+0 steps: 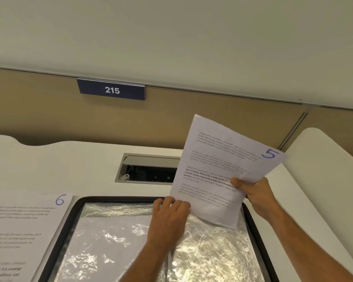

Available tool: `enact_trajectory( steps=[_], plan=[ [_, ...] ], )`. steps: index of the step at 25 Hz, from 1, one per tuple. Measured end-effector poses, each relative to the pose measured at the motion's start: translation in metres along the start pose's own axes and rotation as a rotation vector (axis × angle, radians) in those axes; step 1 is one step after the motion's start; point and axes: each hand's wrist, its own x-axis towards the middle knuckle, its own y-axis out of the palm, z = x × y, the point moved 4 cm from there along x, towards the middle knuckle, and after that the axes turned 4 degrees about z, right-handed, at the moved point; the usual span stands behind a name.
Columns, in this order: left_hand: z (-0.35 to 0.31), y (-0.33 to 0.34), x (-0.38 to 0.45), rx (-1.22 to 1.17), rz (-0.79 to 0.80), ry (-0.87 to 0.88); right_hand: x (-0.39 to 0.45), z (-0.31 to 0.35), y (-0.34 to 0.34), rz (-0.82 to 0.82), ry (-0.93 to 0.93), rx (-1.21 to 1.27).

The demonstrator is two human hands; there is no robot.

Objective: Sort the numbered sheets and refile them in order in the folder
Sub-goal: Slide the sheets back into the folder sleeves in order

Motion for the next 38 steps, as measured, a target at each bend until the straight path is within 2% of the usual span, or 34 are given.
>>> enact_trajectory(
  steps=[3,7,10,16,19,25,30,31,33,35,38],
  plan=[
    [0.007,-0.012,0.006,-0.023,0.049,-0.098,0.008,0.000,-0.004,0.026,0.062,-0.068],
    [0.021,-0.027,0.021,-0.075,0.193,-0.069,0.017,-0.003,-0.008,0.048,0.120,-0.113],
    [0.029,-0.036,0.031,-0.160,0.232,-0.057,0.023,-0.009,-0.012,0.054,0.167,-0.092],
    [0.026,-0.041,0.039,-0.197,0.293,-0.030,0.022,-0.030,-0.003,0.263,0.322,-0.118],
    [0.020,-0.040,0.038,-0.219,0.297,-0.043,0.018,-0.041,-0.002,0.358,0.467,-0.211],
    [0.012,-0.033,0.037,-0.227,0.304,-0.087,0.017,-0.043,-0.002,0.207,0.455,-0.292],
    [0.011,-0.032,0.037,-0.230,0.267,-0.128,0.008,-0.040,-0.010,0.462,0.675,-0.509],
    [0.011,-0.031,0.036,-0.228,0.267,-0.135,0.009,-0.040,-0.009,0.438,0.664,-0.495],
    [0.010,-0.031,0.035,-0.223,0.265,-0.143,0.014,-0.041,-0.007,0.277,0.596,-0.382],
    [0.010,-0.032,0.035,-0.215,0.263,-0.147,0.015,-0.041,-0.007,0.175,0.569,-0.410],
    [0.009,-0.030,0.036,-0.204,0.271,-0.157,0.013,-0.040,-0.012,0.287,0.665,-0.628]
  ],
)
